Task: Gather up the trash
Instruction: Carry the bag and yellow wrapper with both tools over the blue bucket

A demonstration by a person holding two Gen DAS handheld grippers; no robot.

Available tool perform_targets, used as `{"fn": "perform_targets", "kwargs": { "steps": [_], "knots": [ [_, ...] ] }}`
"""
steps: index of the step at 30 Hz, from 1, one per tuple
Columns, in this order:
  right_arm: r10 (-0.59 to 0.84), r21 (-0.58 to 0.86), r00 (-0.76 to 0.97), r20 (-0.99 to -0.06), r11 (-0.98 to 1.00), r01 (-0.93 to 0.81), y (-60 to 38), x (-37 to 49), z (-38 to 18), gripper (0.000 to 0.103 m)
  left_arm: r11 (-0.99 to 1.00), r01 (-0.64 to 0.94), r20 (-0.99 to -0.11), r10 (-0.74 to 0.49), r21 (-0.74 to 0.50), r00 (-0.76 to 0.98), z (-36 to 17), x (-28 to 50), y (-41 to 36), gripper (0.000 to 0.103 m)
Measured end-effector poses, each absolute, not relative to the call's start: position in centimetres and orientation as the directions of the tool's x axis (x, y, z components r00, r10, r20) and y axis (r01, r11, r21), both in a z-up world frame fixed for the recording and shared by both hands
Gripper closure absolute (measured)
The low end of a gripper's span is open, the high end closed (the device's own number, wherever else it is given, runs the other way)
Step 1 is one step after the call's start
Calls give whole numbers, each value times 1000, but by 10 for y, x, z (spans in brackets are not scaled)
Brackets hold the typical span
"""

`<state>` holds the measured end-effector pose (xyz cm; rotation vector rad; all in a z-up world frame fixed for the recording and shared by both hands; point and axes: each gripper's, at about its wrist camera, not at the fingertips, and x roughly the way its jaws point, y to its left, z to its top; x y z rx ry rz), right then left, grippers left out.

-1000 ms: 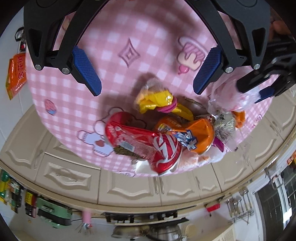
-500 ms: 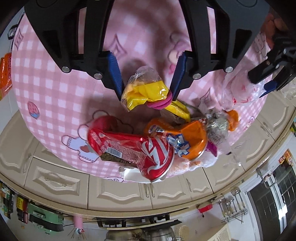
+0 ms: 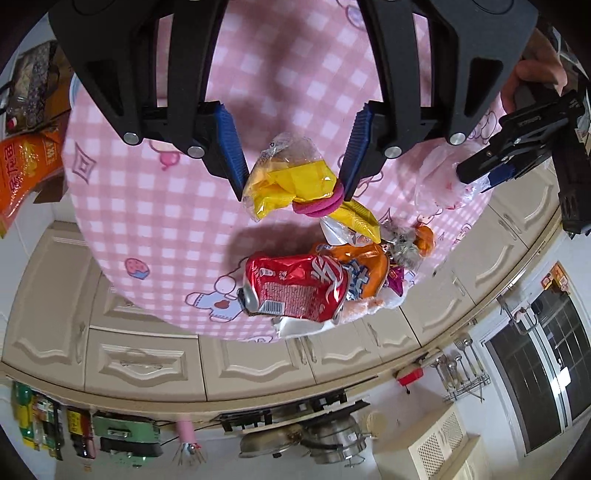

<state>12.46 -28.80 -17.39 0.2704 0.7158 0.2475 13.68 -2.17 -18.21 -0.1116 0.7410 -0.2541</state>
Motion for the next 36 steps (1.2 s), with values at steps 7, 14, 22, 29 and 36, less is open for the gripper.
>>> {"fn": "perform_targets", "kwargs": {
  "steps": [7,14,22,29,36],
  "knots": [
    [320,345,760,-566,929,-134,-300,107,-163,53,961,209,-615,-275,-179,739,-160,123,-33,16],
    [312,361,807,-502,923,-132,-323,85,-145,53,954,248,-570,-301,-170,764,-135,117,-62,16],
    [190,402,890,-414,916,-8,-406,43,-120,53,919,368,-519,-387,-145,762,-105,111,-131,16],
    [27,432,893,-449,882,190,-494,8,-140,53,842,520,-534,-507,-141,676,-108,108,-227,16],
    [-70,490,834,-548,780,388,-570,-20,-204,52,728,672,-627,-588,-136,511,-146,104,-342,16]
  ]
}}
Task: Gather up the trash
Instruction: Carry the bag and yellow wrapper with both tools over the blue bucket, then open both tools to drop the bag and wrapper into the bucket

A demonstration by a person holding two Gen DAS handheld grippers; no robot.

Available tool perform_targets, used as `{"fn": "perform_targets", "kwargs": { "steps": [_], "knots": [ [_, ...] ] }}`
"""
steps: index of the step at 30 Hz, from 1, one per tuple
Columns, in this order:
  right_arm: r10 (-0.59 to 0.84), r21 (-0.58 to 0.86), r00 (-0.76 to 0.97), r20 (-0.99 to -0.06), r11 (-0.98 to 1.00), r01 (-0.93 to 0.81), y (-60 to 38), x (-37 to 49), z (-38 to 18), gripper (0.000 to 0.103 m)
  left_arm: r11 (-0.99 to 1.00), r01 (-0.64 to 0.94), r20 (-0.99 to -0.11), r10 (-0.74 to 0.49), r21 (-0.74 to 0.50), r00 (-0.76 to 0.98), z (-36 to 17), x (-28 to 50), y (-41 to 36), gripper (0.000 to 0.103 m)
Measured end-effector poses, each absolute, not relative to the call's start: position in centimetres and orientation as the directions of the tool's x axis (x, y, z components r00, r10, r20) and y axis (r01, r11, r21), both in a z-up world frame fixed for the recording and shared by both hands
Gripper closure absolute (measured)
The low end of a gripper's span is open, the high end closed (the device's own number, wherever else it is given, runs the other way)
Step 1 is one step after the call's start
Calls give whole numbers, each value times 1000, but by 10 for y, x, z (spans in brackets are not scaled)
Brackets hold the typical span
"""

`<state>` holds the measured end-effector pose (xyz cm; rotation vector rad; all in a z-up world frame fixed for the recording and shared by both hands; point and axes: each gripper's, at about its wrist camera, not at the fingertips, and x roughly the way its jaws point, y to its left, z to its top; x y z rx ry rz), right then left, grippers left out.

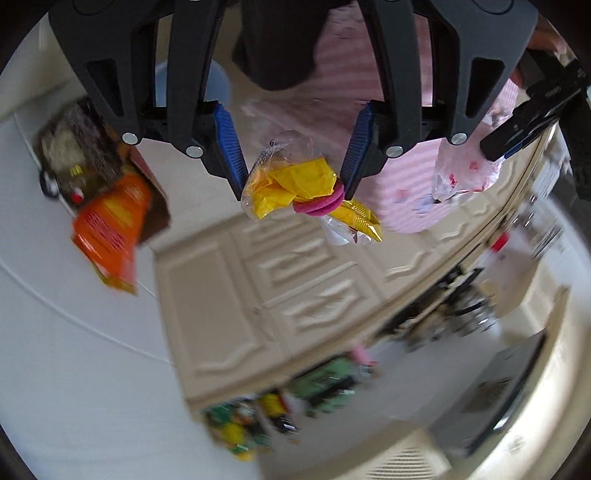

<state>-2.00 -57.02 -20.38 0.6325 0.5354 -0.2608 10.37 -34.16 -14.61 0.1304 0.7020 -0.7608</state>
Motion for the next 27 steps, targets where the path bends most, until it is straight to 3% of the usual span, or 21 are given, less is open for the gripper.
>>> {"fn": "perform_targets", "kwargs": {
  "steps": [10,23,24,27],
  "knots": [
    [-31,559,739,-673,632,536,-634,-24,-311,52,650,751,-791,-518,-115,327,-248,102,-454,16],
    [152,621,649,-745,514,592,-660,10,-411,50,579,815,-943,-258,22,209,-376,113,-527,16],
    [165,620,640,-750,512,595,-660,13,-415,49,576,817,-948,-247,24,202,-382,114,-531,15],
    [190,632,633,-751,486,603,-661,17,-426,32,571,817,-956,-189,80,225,-394,119,-534,12]
  ]
}}
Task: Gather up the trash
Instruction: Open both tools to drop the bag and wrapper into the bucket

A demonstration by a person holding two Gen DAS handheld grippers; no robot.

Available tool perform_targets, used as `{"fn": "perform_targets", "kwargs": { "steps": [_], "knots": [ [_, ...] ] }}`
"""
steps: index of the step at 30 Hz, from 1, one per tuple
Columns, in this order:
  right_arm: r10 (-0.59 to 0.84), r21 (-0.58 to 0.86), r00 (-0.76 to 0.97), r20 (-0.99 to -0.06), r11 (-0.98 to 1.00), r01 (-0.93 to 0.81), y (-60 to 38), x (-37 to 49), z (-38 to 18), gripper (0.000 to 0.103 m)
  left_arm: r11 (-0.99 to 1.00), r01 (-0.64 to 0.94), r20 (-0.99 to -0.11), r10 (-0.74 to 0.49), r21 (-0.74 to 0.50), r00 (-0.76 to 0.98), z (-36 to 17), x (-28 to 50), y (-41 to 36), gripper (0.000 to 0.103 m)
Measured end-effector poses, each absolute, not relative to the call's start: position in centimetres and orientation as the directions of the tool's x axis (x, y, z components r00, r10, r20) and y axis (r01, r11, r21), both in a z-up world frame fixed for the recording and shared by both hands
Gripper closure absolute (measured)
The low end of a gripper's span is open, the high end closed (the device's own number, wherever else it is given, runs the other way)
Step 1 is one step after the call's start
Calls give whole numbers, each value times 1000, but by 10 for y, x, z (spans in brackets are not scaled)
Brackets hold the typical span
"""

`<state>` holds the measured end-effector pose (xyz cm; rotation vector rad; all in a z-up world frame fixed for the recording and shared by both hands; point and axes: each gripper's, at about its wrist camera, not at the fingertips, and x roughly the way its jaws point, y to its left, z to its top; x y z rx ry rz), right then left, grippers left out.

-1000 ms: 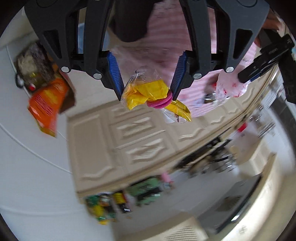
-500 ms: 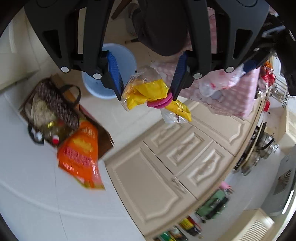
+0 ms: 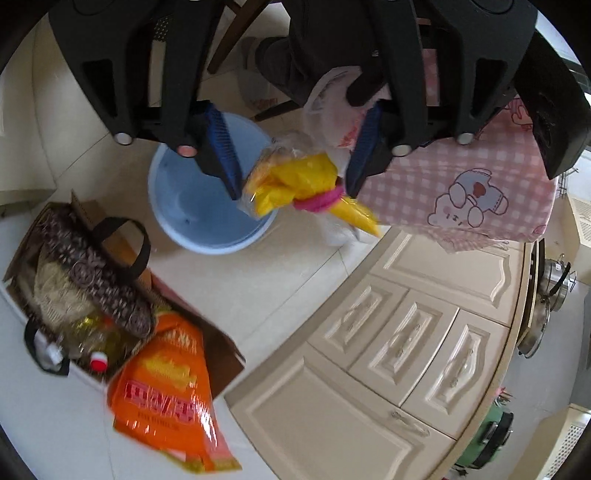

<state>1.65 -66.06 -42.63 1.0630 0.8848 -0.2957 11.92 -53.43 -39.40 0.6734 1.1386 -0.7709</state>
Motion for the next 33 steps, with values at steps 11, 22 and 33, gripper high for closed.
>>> {"fn": "perform_targets", "kwargs": {
  "steps": [11,22,33],
  "knots": [
    [117,630,665,-737,474,615,-663,0,-405,11,585,804,-954,-169,104,246,-391,119,-532,9],
    [88,630,686,-722,493,600,-661,-2,-388,11,591,803,-960,-173,75,218,-392,122,-537,9],
    [40,645,732,-680,508,571,-657,-17,-351,11,618,785,-925,-280,30,256,-350,115,-525,9]
  ]
}}
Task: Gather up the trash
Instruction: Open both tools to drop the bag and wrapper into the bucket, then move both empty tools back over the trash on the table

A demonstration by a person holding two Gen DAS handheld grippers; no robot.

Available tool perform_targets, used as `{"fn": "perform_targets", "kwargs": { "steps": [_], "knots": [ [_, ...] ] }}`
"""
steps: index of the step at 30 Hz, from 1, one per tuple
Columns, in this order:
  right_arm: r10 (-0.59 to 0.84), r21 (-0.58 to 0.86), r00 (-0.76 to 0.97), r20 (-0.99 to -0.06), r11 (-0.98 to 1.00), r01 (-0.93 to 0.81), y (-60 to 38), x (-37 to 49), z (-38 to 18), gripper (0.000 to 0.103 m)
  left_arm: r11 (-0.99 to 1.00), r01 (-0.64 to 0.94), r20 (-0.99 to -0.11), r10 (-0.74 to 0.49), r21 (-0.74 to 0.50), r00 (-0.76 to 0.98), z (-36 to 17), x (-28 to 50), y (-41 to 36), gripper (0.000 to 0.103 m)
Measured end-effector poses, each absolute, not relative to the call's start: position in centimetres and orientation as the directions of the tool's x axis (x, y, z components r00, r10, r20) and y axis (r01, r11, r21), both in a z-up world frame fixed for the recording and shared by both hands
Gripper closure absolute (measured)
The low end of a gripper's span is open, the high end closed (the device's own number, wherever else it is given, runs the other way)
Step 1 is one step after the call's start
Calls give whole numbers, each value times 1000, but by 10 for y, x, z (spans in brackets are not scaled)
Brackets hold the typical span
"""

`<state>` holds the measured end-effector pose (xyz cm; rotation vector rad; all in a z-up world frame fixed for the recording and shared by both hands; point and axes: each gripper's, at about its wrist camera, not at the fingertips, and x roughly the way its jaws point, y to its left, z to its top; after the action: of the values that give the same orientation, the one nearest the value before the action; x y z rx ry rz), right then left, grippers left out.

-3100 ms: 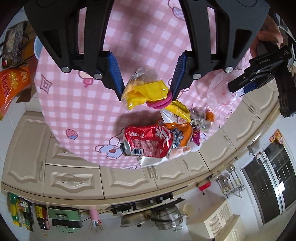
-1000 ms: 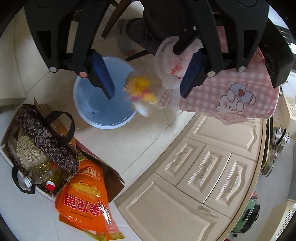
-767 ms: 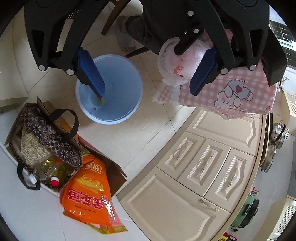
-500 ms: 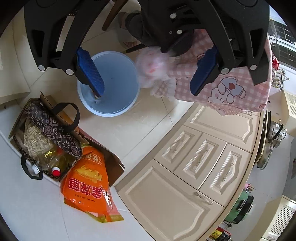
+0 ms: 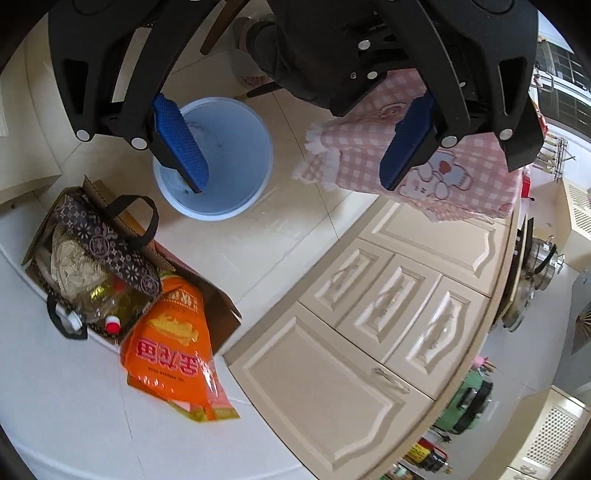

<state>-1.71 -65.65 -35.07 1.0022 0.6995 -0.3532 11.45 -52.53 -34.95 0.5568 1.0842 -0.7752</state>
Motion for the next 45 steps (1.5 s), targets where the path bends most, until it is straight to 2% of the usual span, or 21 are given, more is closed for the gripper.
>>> {"fn": "perform_targets", "kwargs": {
  "steps": [10,19,29,35,40,45],
  "knots": [
    [-28,655,829,-559,598,462,-629,-24,-251,10,645,763,-791,-452,28,412,-235,89,-474,9],
    [-17,627,891,-454,705,332,-574,-11,-167,7,736,677,-660,-505,9,557,-157,92,-380,9],
    [84,580,912,-402,794,182,-493,22,-114,6,835,550,-545,-464,-6,698,-106,101,-265,9],
    [162,522,904,-395,850,76,-434,44,-91,6,890,455,-491,-389,18,779,-90,104,-195,9],
    [211,457,885,-416,890,2,-384,63,-78,6,917,397,-480,-333,34,812,-95,103,-147,9],
    [253,410,852,-458,911,-50,-345,87,-84,6,940,338,-506,-276,34,817,-113,115,-98,9]
  ]
}}
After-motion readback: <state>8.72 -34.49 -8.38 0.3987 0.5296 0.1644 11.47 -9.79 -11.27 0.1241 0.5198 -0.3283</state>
